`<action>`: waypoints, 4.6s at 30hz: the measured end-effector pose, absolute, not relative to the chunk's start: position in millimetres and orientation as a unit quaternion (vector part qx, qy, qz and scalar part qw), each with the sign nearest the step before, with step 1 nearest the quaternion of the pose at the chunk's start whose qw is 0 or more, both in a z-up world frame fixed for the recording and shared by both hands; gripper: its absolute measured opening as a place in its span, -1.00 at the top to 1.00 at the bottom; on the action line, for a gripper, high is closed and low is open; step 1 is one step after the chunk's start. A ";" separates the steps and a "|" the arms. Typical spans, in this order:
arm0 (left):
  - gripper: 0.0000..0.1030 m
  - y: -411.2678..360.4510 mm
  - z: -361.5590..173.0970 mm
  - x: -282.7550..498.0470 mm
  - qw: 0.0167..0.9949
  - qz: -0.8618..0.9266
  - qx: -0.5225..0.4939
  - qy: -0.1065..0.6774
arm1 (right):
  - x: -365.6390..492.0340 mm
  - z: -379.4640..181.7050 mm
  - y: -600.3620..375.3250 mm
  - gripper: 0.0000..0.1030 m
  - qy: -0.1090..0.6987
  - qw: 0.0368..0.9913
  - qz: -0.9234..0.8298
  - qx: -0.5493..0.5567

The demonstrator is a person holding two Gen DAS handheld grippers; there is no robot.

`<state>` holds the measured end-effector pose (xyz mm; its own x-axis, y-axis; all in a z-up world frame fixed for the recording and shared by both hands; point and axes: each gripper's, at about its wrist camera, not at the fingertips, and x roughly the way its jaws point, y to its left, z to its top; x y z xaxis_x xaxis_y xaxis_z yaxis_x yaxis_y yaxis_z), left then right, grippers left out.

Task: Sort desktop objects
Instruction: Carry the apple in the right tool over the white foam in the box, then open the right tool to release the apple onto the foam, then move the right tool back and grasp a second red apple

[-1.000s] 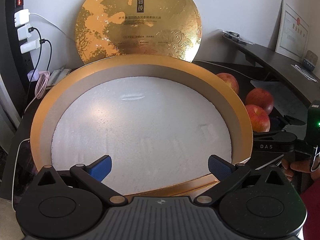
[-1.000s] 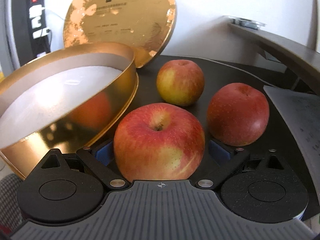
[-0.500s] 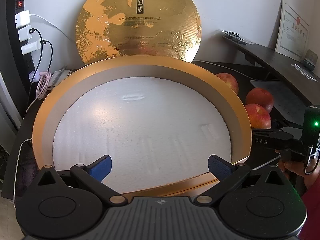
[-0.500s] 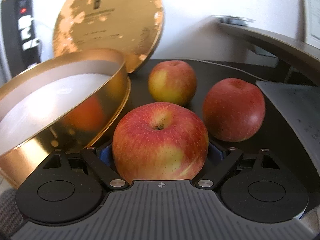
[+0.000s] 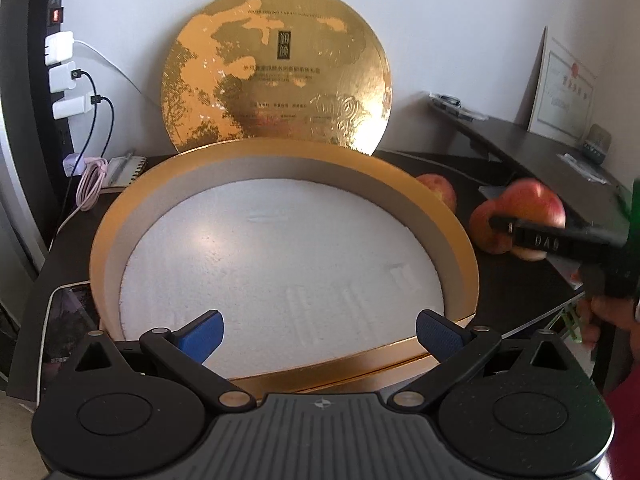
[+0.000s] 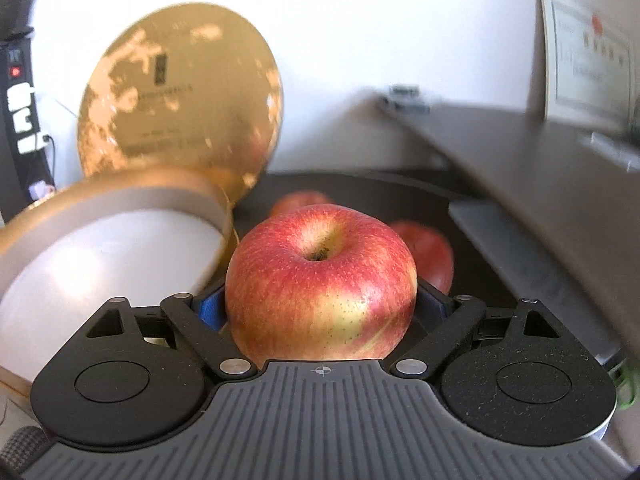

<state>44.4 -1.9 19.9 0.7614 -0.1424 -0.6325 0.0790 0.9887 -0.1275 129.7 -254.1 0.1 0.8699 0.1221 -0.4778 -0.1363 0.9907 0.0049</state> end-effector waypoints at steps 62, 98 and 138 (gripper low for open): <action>-0.99 89.9 -2.6 10.9 0.937 -0.097 -0.075 0.328 | 235.9 -36.1 36.2 -0.87 0.428 0.872 0.155 -0.181; -0.98 12.2 20.5 -0.7 0.941 -0.039 -0.024 0.335 | 61.0 51.1 -139.3 -0.96 0.324 0.928 0.184 -0.011; -0.98 -28.2 11.0 76.2 0.935 -0.091 -0.016 0.342 | 195.9 -30.9 -301.0 -0.96 0.298 0.946 -0.085 0.093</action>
<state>76.2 -28.2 11.0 0.7492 -0.1813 -0.6371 0.1588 0.9829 -0.0930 195.9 -301.0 -30.9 0.8081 -0.1049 -0.5796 0.2160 0.9682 0.1259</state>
